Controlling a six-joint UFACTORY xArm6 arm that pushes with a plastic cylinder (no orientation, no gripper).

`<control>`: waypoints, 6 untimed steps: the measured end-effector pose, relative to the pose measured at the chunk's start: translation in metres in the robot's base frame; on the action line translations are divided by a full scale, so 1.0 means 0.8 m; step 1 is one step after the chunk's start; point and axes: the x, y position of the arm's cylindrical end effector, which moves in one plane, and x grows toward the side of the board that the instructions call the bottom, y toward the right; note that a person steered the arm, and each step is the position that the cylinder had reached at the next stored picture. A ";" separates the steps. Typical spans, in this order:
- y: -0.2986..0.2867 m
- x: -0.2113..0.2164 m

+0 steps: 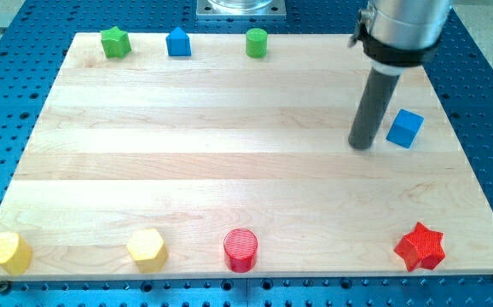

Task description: Put the blue cube at the right of the green circle

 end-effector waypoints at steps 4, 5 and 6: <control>0.045 -0.137; 0.044 -0.147; 0.066 -0.091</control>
